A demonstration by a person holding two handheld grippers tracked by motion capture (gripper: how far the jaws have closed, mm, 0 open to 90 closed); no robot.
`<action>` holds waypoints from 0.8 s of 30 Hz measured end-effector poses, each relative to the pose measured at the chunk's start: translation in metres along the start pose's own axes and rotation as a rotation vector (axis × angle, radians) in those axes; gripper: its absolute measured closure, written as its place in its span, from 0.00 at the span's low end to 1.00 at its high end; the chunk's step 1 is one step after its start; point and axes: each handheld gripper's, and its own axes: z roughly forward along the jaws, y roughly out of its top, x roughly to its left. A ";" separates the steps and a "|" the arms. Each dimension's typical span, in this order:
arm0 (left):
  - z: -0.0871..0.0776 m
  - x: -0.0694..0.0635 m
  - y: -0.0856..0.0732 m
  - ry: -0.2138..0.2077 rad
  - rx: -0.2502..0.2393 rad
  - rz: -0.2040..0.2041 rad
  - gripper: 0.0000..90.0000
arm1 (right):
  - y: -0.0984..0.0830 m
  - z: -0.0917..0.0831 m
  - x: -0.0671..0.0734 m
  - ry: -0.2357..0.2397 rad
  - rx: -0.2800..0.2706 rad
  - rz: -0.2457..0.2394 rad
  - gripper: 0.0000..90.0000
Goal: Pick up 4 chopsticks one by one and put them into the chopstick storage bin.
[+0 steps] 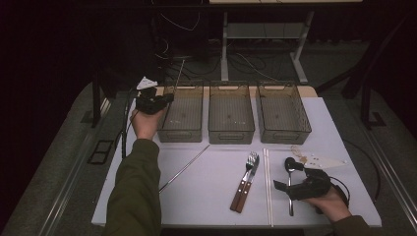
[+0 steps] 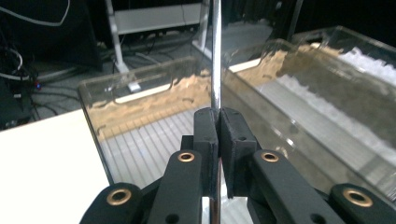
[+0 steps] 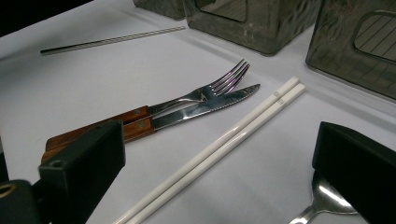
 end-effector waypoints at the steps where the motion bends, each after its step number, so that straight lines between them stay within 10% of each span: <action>1: 0.002 0.000 -0.002 0.013 0.016 0.002 0.95 | 0.000 0.000 0.000 0.000 0.000 0.000 0.03; 24: 0.020 0.003 -0.033 0.070 0.179 -0.020 0.94 | 0.000 -0.002 0.001 -0.001 0.000 0.004 0.03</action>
